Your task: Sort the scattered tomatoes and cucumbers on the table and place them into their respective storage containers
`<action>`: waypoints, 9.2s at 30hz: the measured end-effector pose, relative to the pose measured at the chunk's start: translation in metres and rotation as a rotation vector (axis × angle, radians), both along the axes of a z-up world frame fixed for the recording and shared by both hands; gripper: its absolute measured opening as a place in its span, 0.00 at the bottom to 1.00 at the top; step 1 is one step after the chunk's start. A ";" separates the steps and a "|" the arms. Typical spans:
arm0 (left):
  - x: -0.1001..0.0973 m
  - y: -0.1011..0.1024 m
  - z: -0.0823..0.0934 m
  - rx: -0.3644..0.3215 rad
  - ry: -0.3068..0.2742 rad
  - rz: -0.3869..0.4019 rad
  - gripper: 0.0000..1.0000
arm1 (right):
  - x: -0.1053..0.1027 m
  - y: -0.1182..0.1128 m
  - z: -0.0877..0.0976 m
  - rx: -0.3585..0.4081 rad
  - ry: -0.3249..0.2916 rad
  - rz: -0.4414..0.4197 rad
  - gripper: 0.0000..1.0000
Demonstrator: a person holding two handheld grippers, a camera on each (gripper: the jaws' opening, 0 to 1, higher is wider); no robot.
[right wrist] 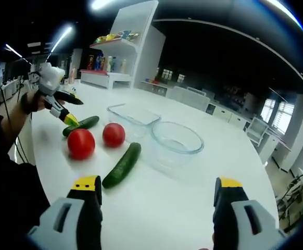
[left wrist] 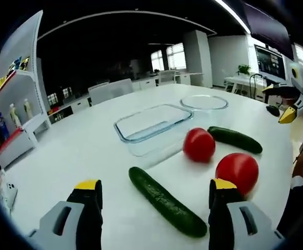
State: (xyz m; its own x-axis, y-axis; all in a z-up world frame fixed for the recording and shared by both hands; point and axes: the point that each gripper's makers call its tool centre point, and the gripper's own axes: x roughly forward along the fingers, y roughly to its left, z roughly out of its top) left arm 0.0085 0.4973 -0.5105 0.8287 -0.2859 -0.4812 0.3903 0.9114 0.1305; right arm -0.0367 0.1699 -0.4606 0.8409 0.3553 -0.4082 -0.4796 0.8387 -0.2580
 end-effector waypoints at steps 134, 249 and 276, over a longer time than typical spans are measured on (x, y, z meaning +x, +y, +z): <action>0.143 -0.103 0.072 0.129 -0.266 -0.877 0.24 | -0.019 -0.028 0.002 -0.008 -0.006 -0.076 0.84; -0.055 -0.048 0.082 -0.133 -0.264 -0.692 0.51 | -0.006 -0.014 -0.014 -0.022 0.045 -0.034 0.84; -0.108 -0.060 0.067 -0.141 -0.195 -0.642 0.66 | -0.001 -0.001 -0.010 -0.031 0.045 -0.005 0.84</action>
State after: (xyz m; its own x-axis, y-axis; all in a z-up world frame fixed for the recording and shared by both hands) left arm -0.0994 0.4372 -0.4439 0.5417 -0.7985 -0.2627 0.8404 0.5207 0.1504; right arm -0.0379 0.1685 -0.4705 0.8233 0.3378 -0.4561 -0.4872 0.8329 -0.2626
